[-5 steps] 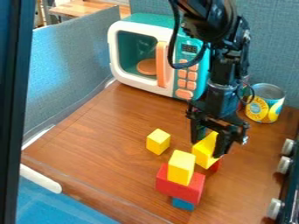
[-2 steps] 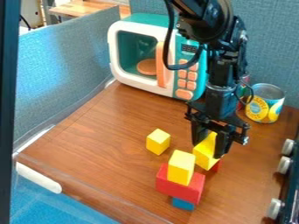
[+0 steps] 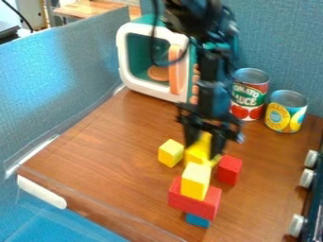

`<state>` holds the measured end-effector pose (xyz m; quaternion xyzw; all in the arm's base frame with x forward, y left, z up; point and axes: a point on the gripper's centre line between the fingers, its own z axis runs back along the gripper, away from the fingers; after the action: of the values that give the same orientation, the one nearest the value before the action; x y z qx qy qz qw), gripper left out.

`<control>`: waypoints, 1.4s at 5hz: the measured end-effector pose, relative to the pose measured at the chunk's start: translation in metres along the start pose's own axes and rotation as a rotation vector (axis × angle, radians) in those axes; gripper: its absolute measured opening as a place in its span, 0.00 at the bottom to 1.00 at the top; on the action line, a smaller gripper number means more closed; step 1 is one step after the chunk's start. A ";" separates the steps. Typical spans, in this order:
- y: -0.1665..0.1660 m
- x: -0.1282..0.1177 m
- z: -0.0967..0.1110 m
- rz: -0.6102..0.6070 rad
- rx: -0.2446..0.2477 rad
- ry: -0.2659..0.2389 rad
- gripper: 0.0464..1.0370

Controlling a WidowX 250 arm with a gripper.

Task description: Put the yellow block on top of the yellow cube

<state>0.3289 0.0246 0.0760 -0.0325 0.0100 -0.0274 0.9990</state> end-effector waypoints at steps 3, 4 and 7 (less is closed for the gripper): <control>0.050 0.007 0.007 0.071 0.028 0.068 0.53; 0.042 0.008 0.003 0.017 0.037 0.083 0.53; 0.029 0.002 -0.007 -0.055 0.030 0.119 0.53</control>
<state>0.3324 0.0525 0.0667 -0.0163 0.0678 -0.0568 0.9959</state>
